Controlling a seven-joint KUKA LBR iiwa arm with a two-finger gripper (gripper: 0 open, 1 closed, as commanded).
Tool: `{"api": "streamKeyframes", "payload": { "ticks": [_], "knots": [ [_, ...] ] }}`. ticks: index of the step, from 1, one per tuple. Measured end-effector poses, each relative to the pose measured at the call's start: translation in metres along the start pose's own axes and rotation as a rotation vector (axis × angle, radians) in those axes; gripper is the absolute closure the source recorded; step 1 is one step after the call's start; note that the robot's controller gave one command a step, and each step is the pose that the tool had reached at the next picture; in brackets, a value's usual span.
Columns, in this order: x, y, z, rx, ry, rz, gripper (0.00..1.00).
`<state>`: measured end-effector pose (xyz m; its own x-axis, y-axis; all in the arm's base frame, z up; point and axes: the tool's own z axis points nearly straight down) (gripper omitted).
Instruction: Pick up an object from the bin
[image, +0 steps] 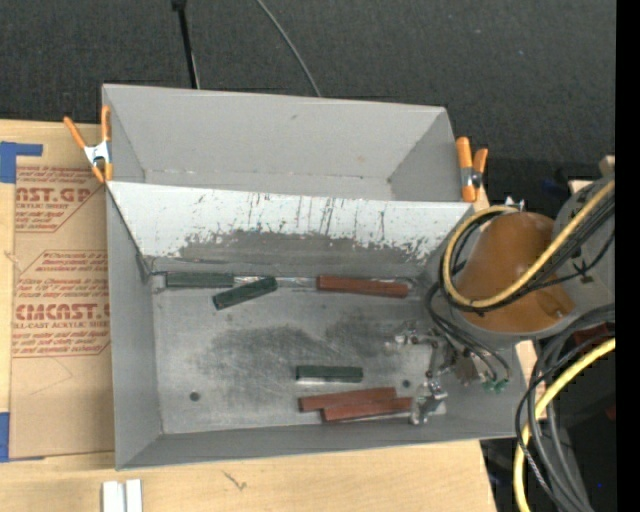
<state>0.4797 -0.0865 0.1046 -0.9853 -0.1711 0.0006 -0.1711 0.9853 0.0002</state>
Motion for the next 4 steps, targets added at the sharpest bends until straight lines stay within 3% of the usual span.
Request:
{"api": "streamKeyframes", "payload": {
  "ticks": [1, 3, 4],
  "knots": [
    [-0.009, 0.024, 0.031, 0.004, -0.005, -0.106, 1.00],
    [-0.008, 0.024, 0.027, 0.002, -0.002, -0.105, 1.00],
    [-0.021, 0.041, -0.004, 0.002, -0.006, -0.146, 1.00]
  ]
}}
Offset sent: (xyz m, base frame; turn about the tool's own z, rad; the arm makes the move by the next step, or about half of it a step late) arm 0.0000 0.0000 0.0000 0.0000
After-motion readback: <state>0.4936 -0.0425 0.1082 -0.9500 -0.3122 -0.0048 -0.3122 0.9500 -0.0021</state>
